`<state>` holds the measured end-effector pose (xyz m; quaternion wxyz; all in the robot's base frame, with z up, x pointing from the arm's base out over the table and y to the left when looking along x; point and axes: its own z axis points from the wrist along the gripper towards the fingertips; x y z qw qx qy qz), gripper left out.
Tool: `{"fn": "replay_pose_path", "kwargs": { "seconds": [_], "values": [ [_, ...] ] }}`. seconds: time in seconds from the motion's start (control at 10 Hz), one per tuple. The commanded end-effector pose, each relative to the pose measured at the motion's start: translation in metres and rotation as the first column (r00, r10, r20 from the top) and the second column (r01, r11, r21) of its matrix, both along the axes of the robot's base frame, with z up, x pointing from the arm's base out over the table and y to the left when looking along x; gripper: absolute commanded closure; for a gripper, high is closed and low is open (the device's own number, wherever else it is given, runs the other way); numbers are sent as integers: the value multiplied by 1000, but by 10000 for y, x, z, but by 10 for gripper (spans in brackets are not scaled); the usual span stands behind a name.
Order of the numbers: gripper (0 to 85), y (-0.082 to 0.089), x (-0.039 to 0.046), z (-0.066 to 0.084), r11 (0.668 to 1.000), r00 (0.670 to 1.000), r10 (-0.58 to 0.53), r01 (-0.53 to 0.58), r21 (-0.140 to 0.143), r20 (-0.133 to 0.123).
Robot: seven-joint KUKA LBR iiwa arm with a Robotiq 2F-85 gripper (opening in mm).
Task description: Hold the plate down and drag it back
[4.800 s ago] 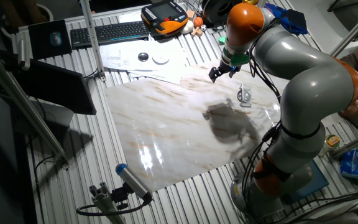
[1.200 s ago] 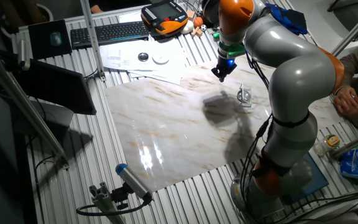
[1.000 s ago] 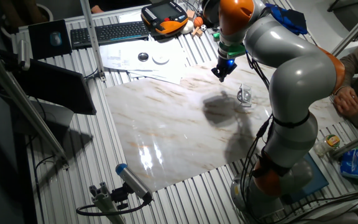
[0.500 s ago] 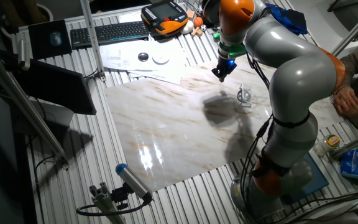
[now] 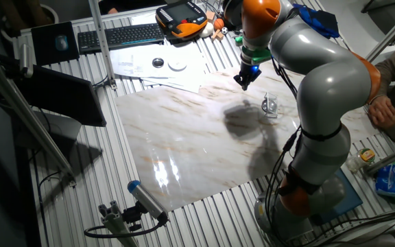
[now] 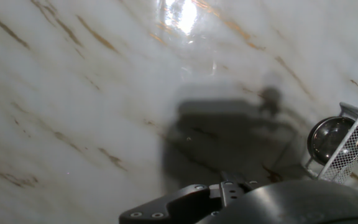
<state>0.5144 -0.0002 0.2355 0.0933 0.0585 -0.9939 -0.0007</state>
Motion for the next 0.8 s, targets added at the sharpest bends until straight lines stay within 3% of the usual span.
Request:
{"fn": "replay_pose_path", "kwargs": {
  "seconds": [0.0, 0.7],
  "values": [
    [850, 0, 0, 0, 1000, 1000, 0, 0, 0, 0],
    [850, 0, 1, 1, 1000, 1000, 6, -6, 3, 3]
  ]
}}
